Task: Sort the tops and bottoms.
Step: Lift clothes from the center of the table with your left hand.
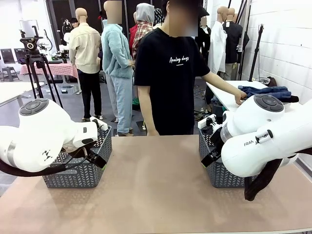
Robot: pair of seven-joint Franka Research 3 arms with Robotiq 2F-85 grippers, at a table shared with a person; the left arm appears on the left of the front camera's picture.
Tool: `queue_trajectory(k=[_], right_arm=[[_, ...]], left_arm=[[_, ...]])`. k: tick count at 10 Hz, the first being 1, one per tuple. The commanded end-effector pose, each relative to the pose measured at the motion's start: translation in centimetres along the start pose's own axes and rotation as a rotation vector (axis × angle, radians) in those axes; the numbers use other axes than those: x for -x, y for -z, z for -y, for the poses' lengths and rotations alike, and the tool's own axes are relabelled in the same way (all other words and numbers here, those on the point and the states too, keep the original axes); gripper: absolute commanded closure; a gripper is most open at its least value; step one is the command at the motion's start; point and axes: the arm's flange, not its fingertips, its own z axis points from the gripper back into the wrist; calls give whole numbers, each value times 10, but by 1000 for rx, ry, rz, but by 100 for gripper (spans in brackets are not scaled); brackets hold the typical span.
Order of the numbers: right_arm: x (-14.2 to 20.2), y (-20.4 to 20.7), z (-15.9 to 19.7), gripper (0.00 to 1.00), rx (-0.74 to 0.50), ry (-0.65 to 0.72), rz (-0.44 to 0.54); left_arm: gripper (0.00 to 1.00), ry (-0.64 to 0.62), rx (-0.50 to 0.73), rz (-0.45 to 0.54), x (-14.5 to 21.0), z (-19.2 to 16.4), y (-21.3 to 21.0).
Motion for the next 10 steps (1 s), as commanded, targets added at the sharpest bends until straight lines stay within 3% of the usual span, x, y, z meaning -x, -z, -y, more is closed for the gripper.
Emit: queue_trajectory(k=[1,10], right_arm=[[0,0,0,0,0,0,0],[0,0,0,0,0,0,0]], left_arm=[[0,-6,1,0,1,-2,0],[0,0,0,0,0,0,0]])
